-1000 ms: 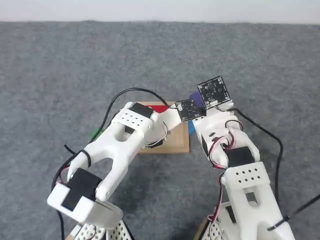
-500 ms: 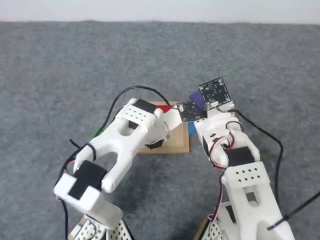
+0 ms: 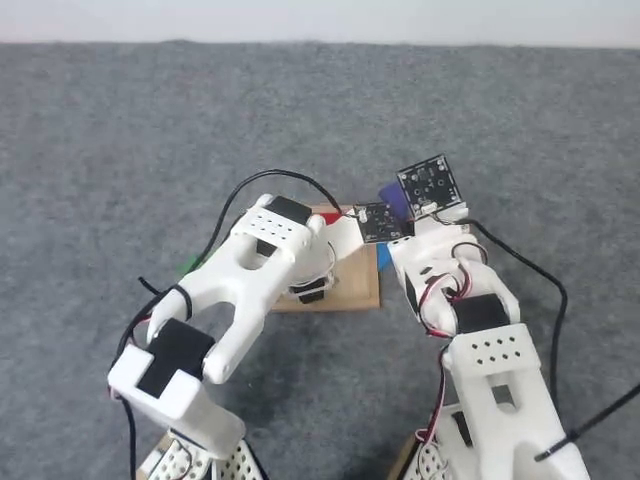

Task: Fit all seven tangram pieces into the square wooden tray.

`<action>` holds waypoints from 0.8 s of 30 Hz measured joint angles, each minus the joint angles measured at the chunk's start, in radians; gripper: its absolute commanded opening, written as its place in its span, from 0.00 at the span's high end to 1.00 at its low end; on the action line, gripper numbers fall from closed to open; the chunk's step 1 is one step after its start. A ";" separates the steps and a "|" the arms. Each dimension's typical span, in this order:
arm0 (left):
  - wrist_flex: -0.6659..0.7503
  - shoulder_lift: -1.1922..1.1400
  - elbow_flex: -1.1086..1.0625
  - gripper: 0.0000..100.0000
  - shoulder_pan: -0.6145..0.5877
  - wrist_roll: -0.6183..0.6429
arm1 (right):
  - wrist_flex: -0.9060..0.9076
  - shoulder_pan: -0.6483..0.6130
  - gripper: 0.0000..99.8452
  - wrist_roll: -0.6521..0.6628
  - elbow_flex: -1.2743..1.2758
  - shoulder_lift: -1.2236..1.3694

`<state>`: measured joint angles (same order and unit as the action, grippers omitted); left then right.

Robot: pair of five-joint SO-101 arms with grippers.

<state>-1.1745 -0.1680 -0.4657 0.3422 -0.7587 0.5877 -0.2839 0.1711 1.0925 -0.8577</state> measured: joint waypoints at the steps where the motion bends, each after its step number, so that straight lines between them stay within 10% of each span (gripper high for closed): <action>1: 0.000 0.000 0.000 0.85 0.000 0.000 | 0.000 0.000 0.99 0.000 0.000 0.000; 24: -0.005 -0.015 0.041 0.85 -0.051 0.175 | -0.002 -0.005 0.99 -0.003 -0.005 -0.003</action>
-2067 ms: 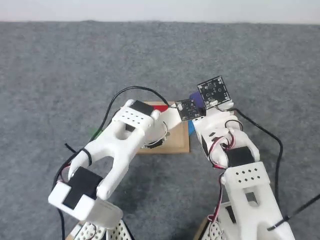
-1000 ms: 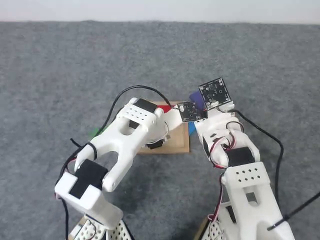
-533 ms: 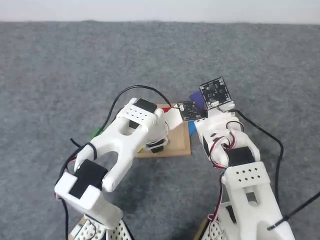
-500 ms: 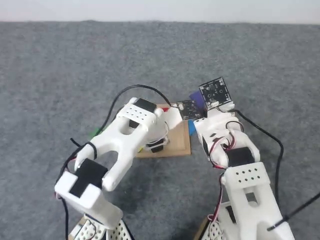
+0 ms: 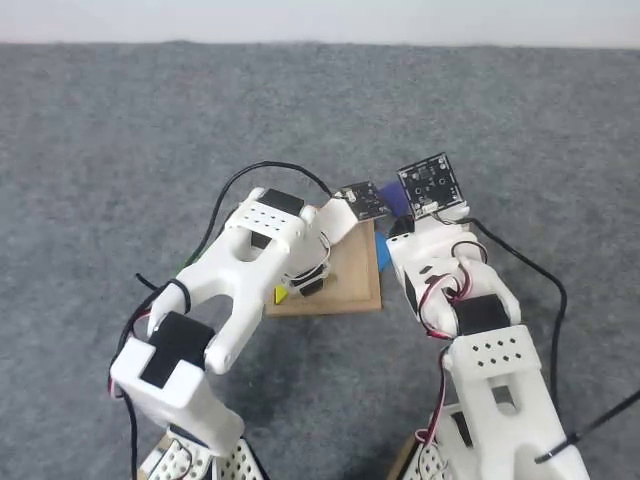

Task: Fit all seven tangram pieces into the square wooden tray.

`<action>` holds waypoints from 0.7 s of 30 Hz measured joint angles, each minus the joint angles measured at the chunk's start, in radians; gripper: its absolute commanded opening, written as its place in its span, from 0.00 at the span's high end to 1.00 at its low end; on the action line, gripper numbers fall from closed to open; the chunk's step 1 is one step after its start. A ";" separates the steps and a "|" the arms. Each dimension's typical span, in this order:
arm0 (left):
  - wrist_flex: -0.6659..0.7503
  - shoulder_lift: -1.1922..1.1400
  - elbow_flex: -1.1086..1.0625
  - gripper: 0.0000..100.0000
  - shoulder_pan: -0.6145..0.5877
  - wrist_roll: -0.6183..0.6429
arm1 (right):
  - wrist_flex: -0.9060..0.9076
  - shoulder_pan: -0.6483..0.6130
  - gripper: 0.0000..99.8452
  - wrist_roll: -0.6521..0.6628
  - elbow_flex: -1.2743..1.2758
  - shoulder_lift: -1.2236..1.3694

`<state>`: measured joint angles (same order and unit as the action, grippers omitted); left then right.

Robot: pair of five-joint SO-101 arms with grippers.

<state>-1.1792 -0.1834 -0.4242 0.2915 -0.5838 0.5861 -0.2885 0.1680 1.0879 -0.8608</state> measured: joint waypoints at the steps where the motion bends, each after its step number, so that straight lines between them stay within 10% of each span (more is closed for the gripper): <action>1: 0.000 0.000 0.000 0.85 0.000 0.000 | 0.000 0.000 0.99 0.000 0.000 0.000; 21: 0.046 0.055 -0.031 0.85 -0.023 0.112 | 0.000 0.041 0.99 0.000 0.087 -0.278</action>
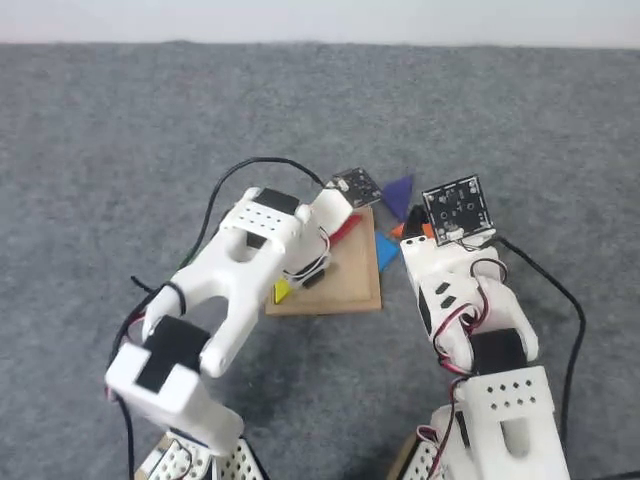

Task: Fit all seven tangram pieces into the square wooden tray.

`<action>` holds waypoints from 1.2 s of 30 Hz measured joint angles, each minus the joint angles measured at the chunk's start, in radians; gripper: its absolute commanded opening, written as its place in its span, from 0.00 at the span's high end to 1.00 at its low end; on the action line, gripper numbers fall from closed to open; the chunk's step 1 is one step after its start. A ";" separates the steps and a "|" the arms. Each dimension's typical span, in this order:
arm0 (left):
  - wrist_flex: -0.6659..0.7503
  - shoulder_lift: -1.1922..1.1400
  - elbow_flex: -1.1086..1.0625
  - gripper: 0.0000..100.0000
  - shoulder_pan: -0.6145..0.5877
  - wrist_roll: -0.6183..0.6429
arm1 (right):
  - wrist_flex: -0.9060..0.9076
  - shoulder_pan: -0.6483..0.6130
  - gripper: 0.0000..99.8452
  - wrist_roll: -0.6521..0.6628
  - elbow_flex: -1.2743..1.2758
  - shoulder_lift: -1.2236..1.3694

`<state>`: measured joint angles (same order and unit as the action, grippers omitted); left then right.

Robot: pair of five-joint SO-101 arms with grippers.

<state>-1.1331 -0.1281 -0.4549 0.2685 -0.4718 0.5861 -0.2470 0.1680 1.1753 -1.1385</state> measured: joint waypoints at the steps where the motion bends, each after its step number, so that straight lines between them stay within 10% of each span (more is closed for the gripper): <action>1: 0.000 0.021 -0.015 0.85 0.000 0.000 | 0.000 0.000 0.99 0.000 0.000 0.000; 15: 0.120 0.295 -0.218 0.85 -0.054 0.101 | 0.000 -0.071 0.99 0.041 -0.203 0.517; 36: 0.336 0.879 -0.678 0.85 -0.585 0.592 | 0.000 -0.373 0.86 0.465 -0.387 0.964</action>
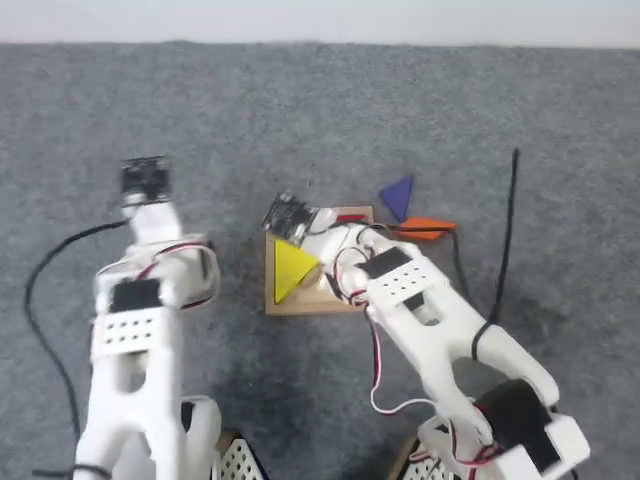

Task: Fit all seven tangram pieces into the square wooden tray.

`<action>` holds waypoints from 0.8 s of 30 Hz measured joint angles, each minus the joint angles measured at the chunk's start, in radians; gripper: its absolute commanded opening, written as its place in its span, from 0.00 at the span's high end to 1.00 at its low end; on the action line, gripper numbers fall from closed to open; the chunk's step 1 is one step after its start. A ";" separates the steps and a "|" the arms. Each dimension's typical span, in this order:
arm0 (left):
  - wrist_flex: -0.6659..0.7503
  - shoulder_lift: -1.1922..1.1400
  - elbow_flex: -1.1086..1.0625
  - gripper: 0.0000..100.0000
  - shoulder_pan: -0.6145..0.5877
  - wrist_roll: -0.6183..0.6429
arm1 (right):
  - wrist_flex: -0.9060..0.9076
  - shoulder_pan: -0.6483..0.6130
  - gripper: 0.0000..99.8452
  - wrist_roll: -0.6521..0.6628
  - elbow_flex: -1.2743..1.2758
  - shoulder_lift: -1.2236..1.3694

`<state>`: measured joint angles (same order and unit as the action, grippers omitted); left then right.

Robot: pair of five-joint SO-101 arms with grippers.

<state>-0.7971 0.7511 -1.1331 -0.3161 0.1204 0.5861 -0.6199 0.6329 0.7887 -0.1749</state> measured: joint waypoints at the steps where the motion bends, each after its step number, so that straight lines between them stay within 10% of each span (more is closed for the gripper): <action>1: 0.008 0.014 -0.014 0.85 -0.028 0.002 | 0.000 -0.009 0.86 0.023 0.000 0.009; 24: 0.057 0.066 -0.058 0.85 -0.114 0.011 | 0.118 -0.031 0.86 0.293 -0.213 0.249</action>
<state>-0.7403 0.8170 -1.1914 -0.4296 0.1312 0.7043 -0.6506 0.9260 0.5754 0.0736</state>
